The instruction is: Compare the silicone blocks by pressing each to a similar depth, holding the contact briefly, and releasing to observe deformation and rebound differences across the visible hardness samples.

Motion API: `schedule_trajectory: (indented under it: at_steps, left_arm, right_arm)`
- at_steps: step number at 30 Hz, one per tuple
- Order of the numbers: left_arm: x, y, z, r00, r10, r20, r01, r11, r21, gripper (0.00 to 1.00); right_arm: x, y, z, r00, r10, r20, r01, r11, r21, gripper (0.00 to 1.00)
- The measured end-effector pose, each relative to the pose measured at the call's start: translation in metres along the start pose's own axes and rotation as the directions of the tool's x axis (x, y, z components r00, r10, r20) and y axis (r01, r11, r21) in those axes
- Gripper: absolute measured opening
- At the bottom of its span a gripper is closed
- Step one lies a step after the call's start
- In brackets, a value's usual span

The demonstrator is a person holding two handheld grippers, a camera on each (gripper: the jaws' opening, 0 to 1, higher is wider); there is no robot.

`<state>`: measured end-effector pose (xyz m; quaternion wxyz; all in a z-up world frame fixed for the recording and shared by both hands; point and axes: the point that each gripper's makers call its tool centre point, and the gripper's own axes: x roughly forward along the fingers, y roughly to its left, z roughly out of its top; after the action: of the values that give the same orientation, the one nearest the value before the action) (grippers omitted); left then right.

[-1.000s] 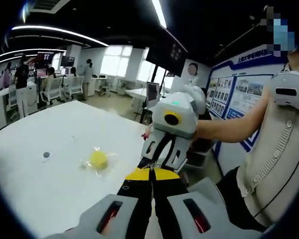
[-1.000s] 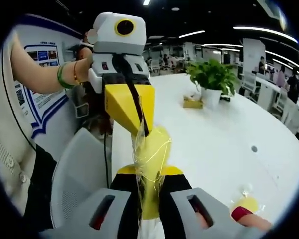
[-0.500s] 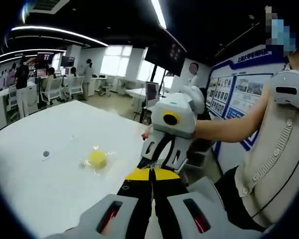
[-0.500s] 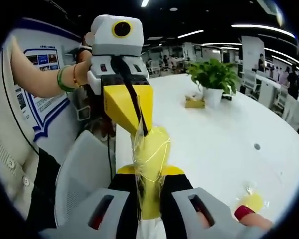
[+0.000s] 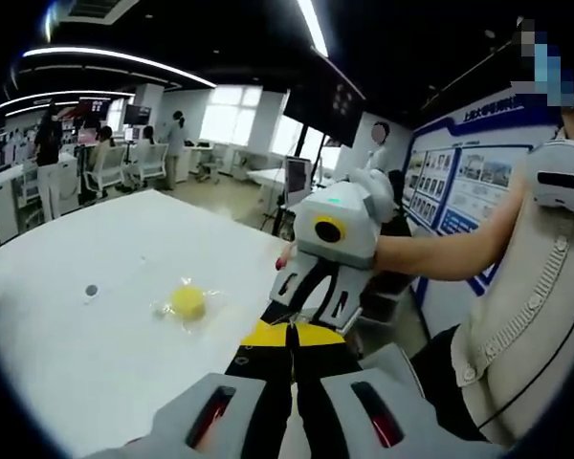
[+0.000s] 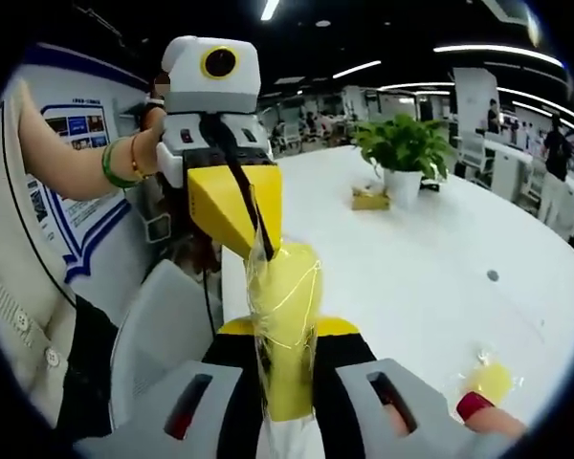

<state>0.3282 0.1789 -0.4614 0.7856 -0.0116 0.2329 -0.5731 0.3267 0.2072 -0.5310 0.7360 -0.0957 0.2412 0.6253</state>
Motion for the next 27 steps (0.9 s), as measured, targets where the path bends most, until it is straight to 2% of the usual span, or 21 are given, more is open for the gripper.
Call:
schedule_trajectory:
  at_steps: [2, 27]
  left_arm:
    - [0.0001, 0.0001, -0.0002, 1.0, 0.001, 0.0, -0.001, 1.0, -0.008, 0.0]
    - [-0.0028, -0.0044, -0.0045, 1.0, 0.004, -0.008, -0.004, 1.0, -0.019, 0.0]
  right_arm:
    - [-0.0001, 0.0013, -0.0012, 1.0, 0.014, -0.007, -0.014, 1.0, 0.028, 0.13]
    - [0.0015, -0.0011, -0.0027, 1.0, -0.02, -0.009, 0.02, 1.0, -0.017, 0.23]
